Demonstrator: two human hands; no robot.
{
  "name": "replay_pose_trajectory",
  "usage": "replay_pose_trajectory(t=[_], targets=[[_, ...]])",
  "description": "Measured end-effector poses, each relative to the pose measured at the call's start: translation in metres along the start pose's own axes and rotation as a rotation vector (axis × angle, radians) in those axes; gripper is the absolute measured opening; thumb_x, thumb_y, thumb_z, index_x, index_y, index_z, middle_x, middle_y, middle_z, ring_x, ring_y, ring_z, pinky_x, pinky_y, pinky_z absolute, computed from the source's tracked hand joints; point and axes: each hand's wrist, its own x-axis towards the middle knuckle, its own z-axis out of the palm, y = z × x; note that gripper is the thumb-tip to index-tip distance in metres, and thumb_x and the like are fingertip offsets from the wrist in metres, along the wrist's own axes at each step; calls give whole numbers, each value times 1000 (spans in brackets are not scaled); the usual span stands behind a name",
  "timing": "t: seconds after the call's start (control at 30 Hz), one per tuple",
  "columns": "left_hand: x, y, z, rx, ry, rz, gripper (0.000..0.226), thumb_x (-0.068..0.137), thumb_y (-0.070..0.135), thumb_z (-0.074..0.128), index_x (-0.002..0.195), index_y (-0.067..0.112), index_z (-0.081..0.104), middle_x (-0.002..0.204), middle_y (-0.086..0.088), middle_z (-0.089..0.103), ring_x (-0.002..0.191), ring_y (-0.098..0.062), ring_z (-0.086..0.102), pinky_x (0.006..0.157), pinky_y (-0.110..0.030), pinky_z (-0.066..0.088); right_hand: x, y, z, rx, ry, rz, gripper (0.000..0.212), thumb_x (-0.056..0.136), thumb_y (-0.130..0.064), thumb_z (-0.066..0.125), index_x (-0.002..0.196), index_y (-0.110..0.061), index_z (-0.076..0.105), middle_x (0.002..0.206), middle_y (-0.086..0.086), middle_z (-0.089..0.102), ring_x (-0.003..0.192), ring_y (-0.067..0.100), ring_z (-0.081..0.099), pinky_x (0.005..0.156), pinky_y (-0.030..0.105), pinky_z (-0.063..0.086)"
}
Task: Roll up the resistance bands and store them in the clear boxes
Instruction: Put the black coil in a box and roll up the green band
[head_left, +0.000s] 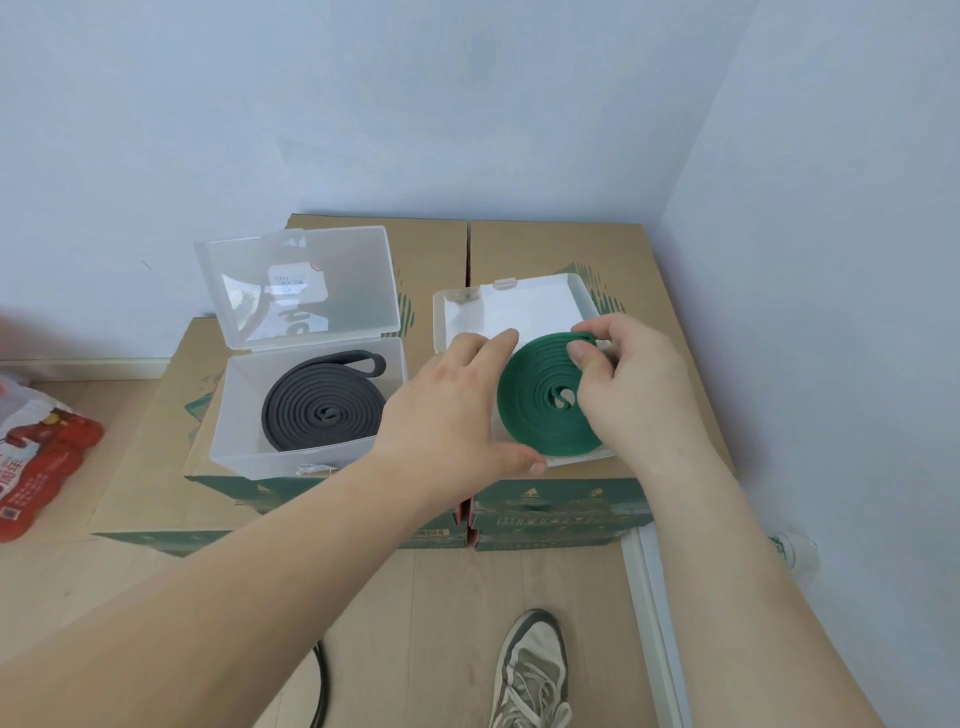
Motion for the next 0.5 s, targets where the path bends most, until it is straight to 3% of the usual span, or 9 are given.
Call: replay_pose_trajectory(t=[0.2, 0.37, 0.5], targets=[[3, 2, -4, 34, -82, 48, 105, 66, 66, 82, 152, 41, 27, 148, 20, 37, 133, -13, 42, 95, -42, 53, 0, -2, 0, -293, -117, -2, 20, 104, -23, 57, 122, -20, 67, 110, 5, 71, 98, 28, 68, 84, 43, 58], [12, 4, -8, 75, -191, 111, 94, 71, 66, 78, 151, 41, 34, 146, 20, 43, 132, -13, 43, 97, -40, 50, -1, -2, 7, -544, -197, 26, 27, 103, -20, 53, 128, -20, 63, 115, 10, 69, 105, 34, 61, 79, 39, 51], [14, 3, -9, 121, -280, 211, 79, 82, 66, 69, 151, 43, 39, 150, 21, 46, 140, -13, 42, 106, -41, 46, -6, -3, 12, -657, -223, 52, 16, 98, -12, 51, 113, -12, 57, 128, 13, 44, 117, 33, 41, 90, 40, 42]])
